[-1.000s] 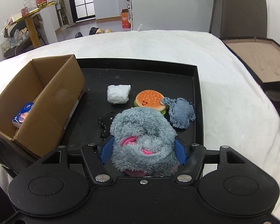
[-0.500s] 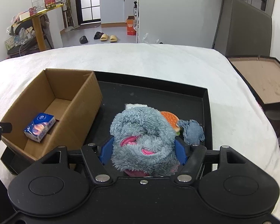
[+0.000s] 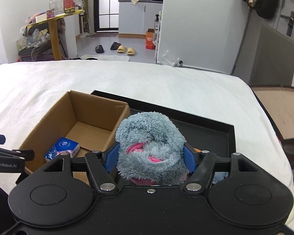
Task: Organize soft objects
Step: 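Carry the grey plush with the right gripper into the box and release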
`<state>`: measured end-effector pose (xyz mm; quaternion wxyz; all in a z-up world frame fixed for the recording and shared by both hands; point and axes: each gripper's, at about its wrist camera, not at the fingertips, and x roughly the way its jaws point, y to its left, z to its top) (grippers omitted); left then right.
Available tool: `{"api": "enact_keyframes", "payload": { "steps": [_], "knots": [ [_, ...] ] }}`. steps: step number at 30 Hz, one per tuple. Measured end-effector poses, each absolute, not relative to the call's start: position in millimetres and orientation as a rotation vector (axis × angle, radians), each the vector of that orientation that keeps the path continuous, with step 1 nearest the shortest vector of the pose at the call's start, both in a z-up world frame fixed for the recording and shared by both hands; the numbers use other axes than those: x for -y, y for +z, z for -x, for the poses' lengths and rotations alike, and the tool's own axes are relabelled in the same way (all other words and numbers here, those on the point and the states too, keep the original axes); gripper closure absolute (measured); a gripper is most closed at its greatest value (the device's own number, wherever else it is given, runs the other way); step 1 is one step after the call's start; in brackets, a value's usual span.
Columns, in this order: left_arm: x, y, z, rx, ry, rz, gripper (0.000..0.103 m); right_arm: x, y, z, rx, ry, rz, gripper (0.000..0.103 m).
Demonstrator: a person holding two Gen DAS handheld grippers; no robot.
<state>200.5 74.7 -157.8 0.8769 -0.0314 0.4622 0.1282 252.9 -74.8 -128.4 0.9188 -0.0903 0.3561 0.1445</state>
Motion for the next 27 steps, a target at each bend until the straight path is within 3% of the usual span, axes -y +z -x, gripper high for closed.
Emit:
{"api": "enact_keyframes", "payload": {
  "steps": [8,11,16,22,27],
  "knots": [
    [-84.9,-162.2,-201.5,-0.957,0.247,0.115,0.029,41.2,-119.9,-257.0,-0.708,0.346,0.228,0.038],
    [-87.3,-164.7,-202.9,-0.966,0.24,0.124,0.042,27.7,-120.0,-256.3,-0.708,0.372,0.256,0.038],
    [-93.1,-169.4,-202.6,-0.979,0.228,0.162,0.073,7.7,-120.5,-254.9,-0.709,0.429,0.308,0.038],
    [-99.7,-172.3,-201.9,-0.968,0.201,0.214,0.084,-12.2,-127.1,-260.1,-0.739,0.489,0.357,0.037],
    [-102.2,-173.4,-202.1,-0.965,0.19,0.232,0.086,-28.2,-130.7,-263.4,-0.752,0.526,0.397,0.037]
  ]
}}
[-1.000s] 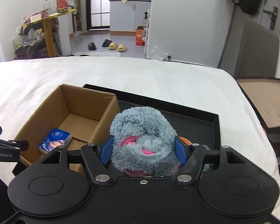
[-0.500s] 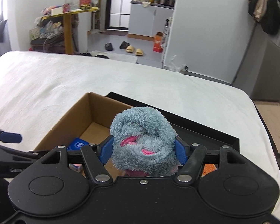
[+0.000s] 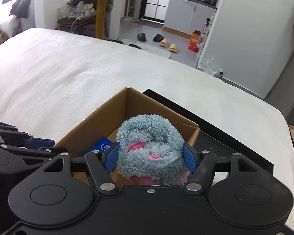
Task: Organize soft objects
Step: 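Carry the grey plush with the right gripper into the box and release, then grasp the blue denim plush with the right gripper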
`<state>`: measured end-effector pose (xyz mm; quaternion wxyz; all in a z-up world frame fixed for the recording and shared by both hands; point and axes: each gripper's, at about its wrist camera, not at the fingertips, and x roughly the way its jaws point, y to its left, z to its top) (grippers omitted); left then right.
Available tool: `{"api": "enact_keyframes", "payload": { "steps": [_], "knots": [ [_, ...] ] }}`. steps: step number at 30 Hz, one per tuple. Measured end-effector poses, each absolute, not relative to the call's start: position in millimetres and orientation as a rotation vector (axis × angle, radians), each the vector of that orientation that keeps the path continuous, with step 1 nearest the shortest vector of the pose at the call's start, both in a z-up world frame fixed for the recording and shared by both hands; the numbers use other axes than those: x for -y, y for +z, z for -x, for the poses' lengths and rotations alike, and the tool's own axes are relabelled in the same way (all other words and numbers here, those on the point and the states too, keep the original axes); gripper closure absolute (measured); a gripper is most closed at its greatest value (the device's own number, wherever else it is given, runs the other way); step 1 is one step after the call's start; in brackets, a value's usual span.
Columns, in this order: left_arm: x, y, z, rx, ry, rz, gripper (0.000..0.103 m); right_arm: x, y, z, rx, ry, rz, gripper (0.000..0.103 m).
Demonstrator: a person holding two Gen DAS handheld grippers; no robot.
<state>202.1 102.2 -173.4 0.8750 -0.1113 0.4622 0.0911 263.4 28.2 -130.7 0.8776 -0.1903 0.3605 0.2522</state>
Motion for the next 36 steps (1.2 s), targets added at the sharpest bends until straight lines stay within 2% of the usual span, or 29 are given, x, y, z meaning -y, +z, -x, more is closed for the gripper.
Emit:
{"api": "enact_keyframes", "payload": {
  "steps": [3,7,20,36],
  "knots": [
    [-104.3,-174.2,-202.2,-0.964,0.189,0.244,0.086,-37.1,-127.8,-264.1,-0.741,0.561,0.411,0.037],
    [-106.1,-174.6,-203.1,-0.967,0.188,0.253,0.086,-48.9,-121.4,-260.7,-0.692,0.604,0.45,0.029],
    [-100.5,-172.5,-204.9,-0.974,0.216,0.2,0.081,-28.0,-119.8,-248.9,-0.722,0.571,0.44,0.026],
    [-94.7,-164.5,-200.7,-0.961,0.272,0.155,0.045,22.4,-130.0,-241.2,-0.767,0.483,0.317,0.025]
  ]
}}
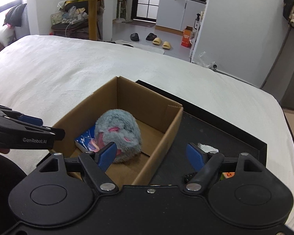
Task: Organize soft objects
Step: 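Grasp the blue denim plush with the right gripper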
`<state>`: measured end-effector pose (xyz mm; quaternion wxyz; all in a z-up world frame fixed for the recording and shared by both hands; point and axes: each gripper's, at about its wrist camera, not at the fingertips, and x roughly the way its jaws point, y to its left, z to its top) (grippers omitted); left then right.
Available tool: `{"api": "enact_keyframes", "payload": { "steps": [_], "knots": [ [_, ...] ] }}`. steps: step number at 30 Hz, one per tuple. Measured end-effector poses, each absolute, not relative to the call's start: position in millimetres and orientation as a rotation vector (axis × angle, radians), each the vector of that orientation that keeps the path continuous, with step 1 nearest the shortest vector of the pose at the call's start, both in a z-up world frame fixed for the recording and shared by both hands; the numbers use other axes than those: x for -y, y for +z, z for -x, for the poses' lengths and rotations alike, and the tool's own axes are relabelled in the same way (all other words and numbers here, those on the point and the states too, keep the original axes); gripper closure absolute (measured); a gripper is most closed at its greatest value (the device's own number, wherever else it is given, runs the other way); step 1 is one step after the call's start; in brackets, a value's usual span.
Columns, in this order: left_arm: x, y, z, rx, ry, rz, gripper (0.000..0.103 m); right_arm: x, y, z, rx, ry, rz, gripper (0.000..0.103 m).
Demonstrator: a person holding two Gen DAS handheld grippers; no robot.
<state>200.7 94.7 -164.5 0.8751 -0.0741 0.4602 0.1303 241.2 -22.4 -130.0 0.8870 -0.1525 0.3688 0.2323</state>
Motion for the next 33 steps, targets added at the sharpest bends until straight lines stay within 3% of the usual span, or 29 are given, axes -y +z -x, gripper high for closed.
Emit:
{"api": "enact_keyframes", "payload": {
  "steps": [7,22,33],
  "knots": [
    [-85.7,-161.2,-200.7,-0.96,0.289,0.098,0.038,53.2,-136.9,-248.0,-0.769,0.431,0.266,0.025],
    [-64.5,-162.4,-211.3,-1.0,0.349,-0.024,0.035,129.5,-167.6,-275.1,-0.776,0.263,0.21,0.028],
    [-45.8,-160.7,-217.9,-0.987,0.386,-0.106,0.033,170.8,-201.5,-296.8,-0.789,0.182,0.169,0.037]
  ]
}}
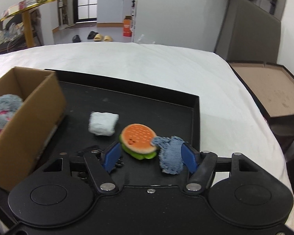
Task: Organize soft objects
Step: 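Grasp the blue denim plush with the right gripper, then lift the denim plush with the right gripper toward the box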
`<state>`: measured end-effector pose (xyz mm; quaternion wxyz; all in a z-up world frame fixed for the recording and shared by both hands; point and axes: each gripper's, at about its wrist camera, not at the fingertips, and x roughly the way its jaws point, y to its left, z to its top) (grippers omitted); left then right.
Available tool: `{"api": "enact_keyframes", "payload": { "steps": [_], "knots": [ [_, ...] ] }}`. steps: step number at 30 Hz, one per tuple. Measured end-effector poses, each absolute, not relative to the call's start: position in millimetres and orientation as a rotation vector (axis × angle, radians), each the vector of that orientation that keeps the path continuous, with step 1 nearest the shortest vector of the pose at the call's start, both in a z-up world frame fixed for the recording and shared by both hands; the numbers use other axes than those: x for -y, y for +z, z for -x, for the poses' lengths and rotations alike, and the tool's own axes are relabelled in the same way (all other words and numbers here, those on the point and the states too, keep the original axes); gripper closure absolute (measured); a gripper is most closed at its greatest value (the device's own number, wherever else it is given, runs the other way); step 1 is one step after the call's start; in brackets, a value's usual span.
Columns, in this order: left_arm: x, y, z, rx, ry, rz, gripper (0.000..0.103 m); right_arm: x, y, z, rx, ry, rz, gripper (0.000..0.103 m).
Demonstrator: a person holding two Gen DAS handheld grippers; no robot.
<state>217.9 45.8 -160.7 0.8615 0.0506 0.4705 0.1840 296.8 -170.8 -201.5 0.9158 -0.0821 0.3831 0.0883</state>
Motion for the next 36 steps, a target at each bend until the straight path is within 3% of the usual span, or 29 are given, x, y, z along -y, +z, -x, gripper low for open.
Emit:
{"api": "enact_keyframes", "payload": {
  "steps": [6,13,17,22,36],
  "knots": [
    [-35.1,-158.2,-221.5,-0.967,0.427,-0.142,0.026,178.9,-218.2,-305.4,-0.791,0.185,0.183,0.044],
    [-25.1,-159.5,-228.8,-0.976,0.447,-0.176,0.025,184.3,-237.4,-314.9,-0.808,0.157,0.199,0.055],
    [-19.6,-160.3,-231.8,-0.981,0.455,-0.206,0.025,186.3,-245.5,-318.1,-0.826,0.142,0.222,0.07],
    [-18.3,-159.6,-232.2,-0.979,0.458,-0.216,0.025,192.8,-244.9,-318.7,-0.809,0.134,0.215,0.081],
    [-28.0,-152.2,-219.7,-0.945,0.434,-0.146,0.025,188.6,-217.4,-296.8,-0.786,0.156,0.207,0.083]
  ]
}}
